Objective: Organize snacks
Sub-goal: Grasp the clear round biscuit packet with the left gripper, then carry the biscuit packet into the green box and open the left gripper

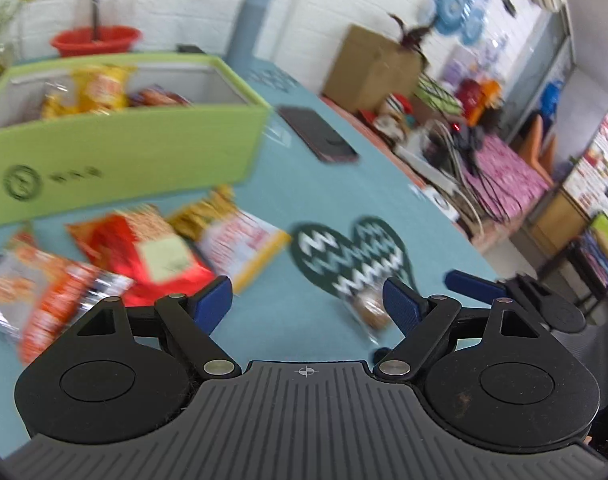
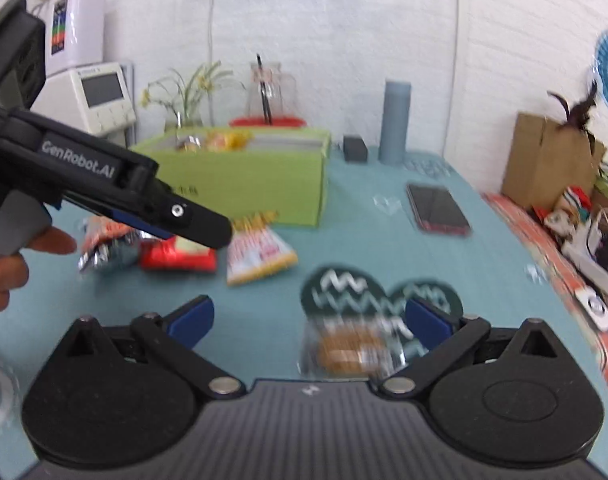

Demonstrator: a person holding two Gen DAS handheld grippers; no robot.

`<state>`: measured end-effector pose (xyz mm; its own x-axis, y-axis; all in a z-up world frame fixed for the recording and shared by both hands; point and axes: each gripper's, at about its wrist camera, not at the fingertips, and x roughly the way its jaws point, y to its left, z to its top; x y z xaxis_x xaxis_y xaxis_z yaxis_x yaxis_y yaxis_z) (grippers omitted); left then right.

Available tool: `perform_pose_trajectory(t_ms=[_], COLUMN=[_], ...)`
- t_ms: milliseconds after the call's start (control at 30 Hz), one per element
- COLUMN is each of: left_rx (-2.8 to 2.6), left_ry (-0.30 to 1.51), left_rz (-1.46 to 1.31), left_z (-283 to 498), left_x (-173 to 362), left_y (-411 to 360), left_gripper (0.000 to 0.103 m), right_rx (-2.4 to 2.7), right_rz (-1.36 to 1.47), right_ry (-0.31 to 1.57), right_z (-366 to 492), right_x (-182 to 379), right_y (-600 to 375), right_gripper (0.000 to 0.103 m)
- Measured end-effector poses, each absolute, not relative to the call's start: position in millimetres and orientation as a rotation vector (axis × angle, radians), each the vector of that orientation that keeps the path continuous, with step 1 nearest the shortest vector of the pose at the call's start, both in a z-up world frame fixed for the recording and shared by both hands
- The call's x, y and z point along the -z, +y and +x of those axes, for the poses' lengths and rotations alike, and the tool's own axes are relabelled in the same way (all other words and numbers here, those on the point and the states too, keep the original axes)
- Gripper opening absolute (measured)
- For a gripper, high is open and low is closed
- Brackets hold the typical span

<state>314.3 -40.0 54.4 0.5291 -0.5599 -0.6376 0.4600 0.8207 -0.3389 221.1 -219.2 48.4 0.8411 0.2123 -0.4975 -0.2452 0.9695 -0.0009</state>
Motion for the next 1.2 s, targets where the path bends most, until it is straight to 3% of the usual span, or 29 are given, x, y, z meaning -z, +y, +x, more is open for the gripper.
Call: perform_pose_trajectory(t_ms=[167, 467, 500, 533, 633, 700, 900, 1200], left_rx=[0.613, 0.694, 0.709, 0.706, 0.708, 0.695, 0.661, 0.491], left_ry=[0.815, 0.899, 0.916, 0.938, 0.918, 0.929, 0.820, 0.664], left_rz=[-0.099, -0.036, -0.031, -0.017, -0.009, -0.026, -0.079, -0.065], left_z=[311, 334, 335, 335, 328, 327, 348, 454], left_x=[-50, -28, -23, -17, -14, -16, -69, -139], left_y=[-71, -111, -115, -118, -114, -109, -83, -42], left_gripper=[0.067, 0.065, 0.063, 0.053, 0.031, 0.029, 0.027, 0.028], right_rx=[-0.275, -0.269, -0.282, -0.298, -0.322, -0.338, -0.367, -0.457], right_rz=[-0.118, 0.046, 0.038, 0.020, -0.019, -0.001, -0.085, -0.170], right_ry=[0.531, 0.622, 0.621, 0.631, 0.628, 0.621, 0.497, 0.379], right_z=[239, 262, 261, 260, 252, 250, 274, 408], right_x=[-43, -16, -16, -15, -15, -21, -68, -133], right_y=[-224, -254, -252, -249, -242, -240, -219, -172], right_gripper=[0.101, 0.100, 0.097, 0.070, 0.067, 0.064, 0.065, 0.073])
